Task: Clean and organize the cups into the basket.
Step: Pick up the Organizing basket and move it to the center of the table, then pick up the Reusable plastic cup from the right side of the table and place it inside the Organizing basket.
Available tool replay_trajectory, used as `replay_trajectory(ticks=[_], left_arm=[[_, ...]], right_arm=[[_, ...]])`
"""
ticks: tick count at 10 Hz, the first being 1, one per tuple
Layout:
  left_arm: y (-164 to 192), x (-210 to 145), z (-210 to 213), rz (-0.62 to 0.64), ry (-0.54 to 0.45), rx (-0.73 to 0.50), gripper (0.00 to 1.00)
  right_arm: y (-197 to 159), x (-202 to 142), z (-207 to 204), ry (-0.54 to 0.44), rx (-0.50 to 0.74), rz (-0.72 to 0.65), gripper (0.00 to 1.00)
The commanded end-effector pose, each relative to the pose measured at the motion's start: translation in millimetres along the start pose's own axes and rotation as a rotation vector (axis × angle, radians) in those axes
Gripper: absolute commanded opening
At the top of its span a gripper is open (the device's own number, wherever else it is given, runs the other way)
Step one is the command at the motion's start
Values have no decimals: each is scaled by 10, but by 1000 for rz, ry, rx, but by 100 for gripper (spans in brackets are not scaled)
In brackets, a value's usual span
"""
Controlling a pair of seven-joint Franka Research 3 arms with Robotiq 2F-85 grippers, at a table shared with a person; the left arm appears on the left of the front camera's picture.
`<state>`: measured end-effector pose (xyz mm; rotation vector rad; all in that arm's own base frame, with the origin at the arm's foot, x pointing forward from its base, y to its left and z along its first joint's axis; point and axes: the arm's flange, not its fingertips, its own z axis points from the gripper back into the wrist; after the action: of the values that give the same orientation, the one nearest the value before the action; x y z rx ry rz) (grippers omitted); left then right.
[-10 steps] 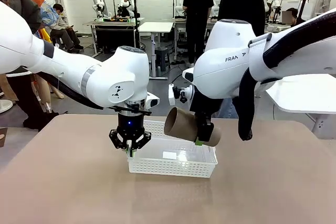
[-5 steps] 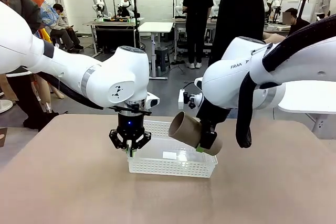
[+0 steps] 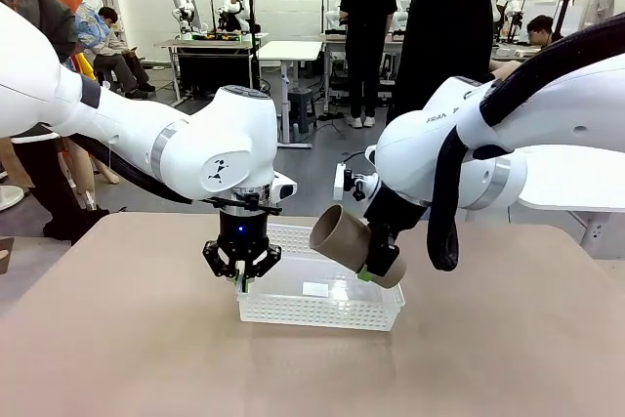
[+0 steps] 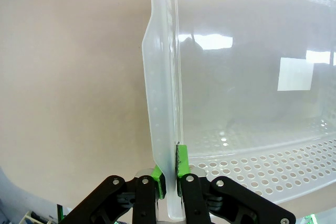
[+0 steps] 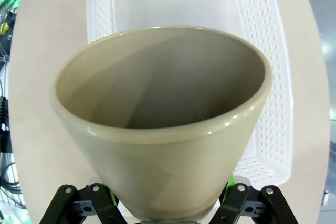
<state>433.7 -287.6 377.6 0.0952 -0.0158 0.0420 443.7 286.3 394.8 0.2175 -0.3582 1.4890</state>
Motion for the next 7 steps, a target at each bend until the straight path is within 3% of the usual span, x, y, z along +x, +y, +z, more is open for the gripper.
replay_trajectory(ticks=[1,4,7], left_arm=[[-2,0,12,3,-1,-4,0],[-2,0,12,3,-1,-4,0],[-2,0,12,3,-1,-4,0]], right_arm=[[-35,-76,-196,-29,3,5,81],[-62,-138,-395,-66,0,6,81],[-85,-198,-563,-34,18,-14,81]])
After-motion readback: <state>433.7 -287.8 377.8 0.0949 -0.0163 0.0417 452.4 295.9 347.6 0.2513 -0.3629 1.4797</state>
